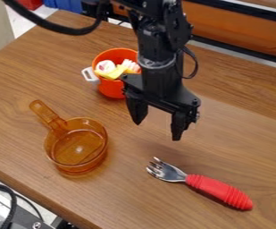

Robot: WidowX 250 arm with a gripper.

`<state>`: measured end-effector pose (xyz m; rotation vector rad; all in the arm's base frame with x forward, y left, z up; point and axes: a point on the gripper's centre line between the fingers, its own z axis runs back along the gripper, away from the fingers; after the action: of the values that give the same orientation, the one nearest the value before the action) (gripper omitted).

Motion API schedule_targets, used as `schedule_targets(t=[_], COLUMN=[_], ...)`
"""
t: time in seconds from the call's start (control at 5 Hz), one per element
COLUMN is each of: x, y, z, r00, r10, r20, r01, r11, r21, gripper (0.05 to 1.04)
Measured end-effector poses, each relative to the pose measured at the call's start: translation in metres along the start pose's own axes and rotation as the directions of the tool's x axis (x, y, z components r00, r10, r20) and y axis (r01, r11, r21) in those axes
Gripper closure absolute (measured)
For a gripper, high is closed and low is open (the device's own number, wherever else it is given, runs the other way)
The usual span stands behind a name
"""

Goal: Orange pot moved to the middle center of the table

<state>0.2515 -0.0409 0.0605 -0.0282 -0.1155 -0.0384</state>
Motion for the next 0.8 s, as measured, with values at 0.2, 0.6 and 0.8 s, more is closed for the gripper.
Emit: schedule_targets(t=[0.2, 0.6, 0.8], x=[-0.005, 0.016, 0.030], y=[0.001, 0.039, 0.058], z=[-0.005, 0.003, 0.014], r00=[0.999, 0.995, 0.998], r10=[-0.002, 0.094, 0.056], r20=[-0.032, -0.032, 0.002], r01=[0.002, -0.090, -0.056], r11=[1.000, 0.989, 0.989], r21=[0.006, 0.119, 0.140], gripper=[0.084, 0.084, 0.084])
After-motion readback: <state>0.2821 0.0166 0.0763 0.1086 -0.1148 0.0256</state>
